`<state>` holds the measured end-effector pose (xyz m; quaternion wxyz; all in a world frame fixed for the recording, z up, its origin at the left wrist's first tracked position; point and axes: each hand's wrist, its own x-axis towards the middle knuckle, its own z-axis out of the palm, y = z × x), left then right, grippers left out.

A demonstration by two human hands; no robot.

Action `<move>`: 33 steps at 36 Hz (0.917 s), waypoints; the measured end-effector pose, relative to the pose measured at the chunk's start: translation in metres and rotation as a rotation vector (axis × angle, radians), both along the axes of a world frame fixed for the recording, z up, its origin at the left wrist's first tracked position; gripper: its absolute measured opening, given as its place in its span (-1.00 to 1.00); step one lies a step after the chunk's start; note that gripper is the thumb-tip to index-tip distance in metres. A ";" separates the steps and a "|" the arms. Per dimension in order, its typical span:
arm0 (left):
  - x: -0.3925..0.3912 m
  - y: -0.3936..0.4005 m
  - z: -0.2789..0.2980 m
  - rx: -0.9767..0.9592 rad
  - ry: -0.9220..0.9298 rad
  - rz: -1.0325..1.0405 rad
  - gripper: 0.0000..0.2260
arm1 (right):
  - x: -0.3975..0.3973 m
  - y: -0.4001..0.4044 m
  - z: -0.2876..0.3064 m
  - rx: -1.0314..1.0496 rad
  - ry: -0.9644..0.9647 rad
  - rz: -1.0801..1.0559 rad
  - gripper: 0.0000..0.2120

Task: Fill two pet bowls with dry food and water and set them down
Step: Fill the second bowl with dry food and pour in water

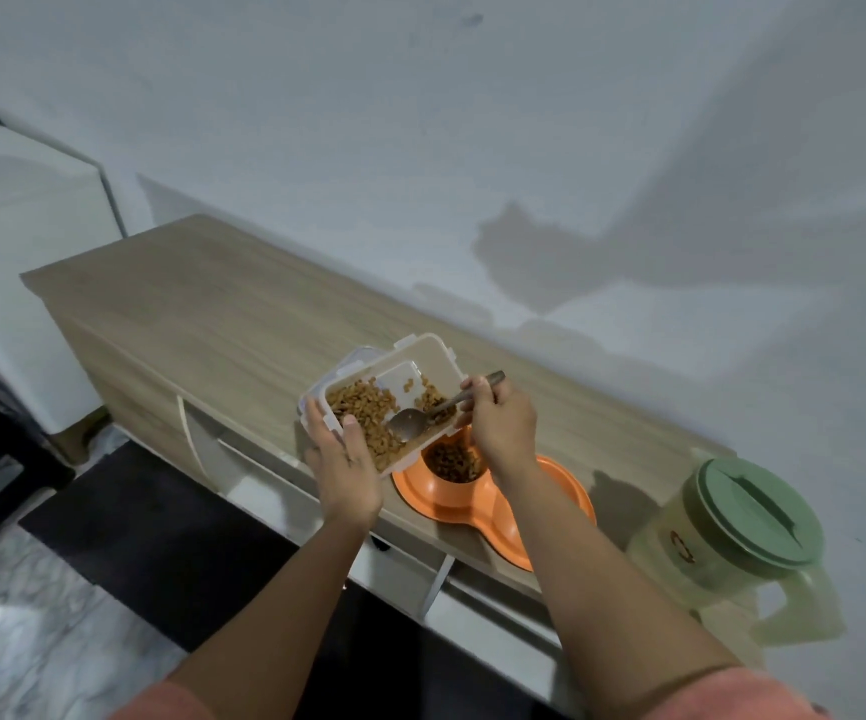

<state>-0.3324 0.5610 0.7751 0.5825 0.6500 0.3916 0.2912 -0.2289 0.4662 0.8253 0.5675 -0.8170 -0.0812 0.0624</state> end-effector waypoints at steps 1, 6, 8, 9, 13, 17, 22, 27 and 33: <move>0.000 -0.002 0.001 -0.019 -0.009 0.001 -0.46 | 0.000 0.001 -0.003 0.000 0.053 -0.011 -0.73; 0.002 -0.013 0.011 -0.091 -0.040 0.025 -0.49 | -0.005 0.000 -0.011 0.040 0.234 -0.004 -0.72; 0.004 -0.014 0.014 -0.093 -0.038 0.027 -0.49 | -0.008 -0.001 -0.010 0.072 0.295 -0.012 -0.72; 0.005 -0.014 0.014 -0.095 -0.029 0.023 -0.49 | -0.007 -0.002 -0.011 0.085 0.317 -0.025 -0.72; 0.008 -0.015 0.018 -0.070 -0.007 0.001 -0.49 | -0.006 -0.005 -0.012 0.165 0.375 -0.109 -0.74; 0.011 -0.018 0.020 -0.093 0.005 0.006 -0.49 | -0.001 -0.009 -0.008 0.250 0.421 -0.167 -0.76; 0.017 -0.019 0.021 -0.135 0.002 0.051 -0.50 | 0.004 -0.012 -0.004 0.322 0.449 -0.216 -0.75; 0.023 -0.016 0.013 -0.151 0.002 0.085 -0.50 | 0.011 -0.013 -0.002 0.354 0.456 -0.256 -0.76; 0.027 -0.008 0.004 -0.154 0.013 0.126 -0.50 | 0.019 -0.015 0.005 0.411 0.436 -0.303 -0.75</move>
